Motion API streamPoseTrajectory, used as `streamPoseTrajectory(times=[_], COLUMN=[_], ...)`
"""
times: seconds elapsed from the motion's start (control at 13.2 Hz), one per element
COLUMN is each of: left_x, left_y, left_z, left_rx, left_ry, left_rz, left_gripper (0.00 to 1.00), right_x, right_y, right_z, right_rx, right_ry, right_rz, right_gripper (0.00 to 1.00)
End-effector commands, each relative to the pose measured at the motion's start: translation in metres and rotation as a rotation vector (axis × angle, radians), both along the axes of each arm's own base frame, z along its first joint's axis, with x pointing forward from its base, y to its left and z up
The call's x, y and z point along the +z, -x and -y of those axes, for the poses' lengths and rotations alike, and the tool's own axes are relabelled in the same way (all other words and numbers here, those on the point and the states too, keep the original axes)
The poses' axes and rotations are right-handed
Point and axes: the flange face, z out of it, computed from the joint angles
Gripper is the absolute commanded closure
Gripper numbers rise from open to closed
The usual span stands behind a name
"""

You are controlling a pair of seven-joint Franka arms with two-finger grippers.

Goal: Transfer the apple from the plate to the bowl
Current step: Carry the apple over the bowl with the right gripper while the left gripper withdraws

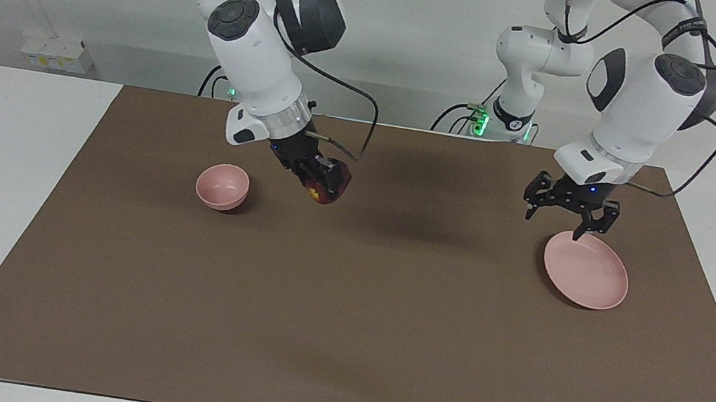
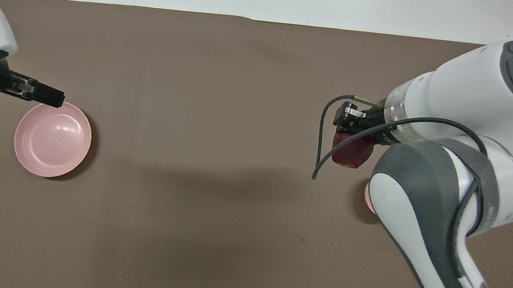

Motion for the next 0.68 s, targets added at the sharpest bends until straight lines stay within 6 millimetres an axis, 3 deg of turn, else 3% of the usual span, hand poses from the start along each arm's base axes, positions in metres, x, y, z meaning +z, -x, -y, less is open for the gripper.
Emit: streamPoseTrajectory(times=[0.0,0.15,0.3,0.61], left_x=[0.03,0.041,0.039,0.037], left_y=[-0.003,0.004,0.014,0.017], left_z=[-0.021,-0.031,-0.054,-0.058], left_rx=[0.059,0.099,0.18,0.177], left_ry=[-0.014,-0.01,-0.009,-0.01], left_rz=[-0.03,-0.027,-0.038,-0.045], left_gripper=[0.0,0.0,0.0,0.0], right_x=[0.008,-0.001,-0.018,-0.06], right_y=[0.015,0.028,0.041,0.084], right_z=[0.026,0.045,0.064,0.108], right_rx=[0.137,0.166,0.189,0.218], right_ry=[0.09,0.13,0.131,0.132], right_rz=[-0.003,-0.014,-0.014,-0.054], right_gripper=[1.0,1.0,1.0,1.0])
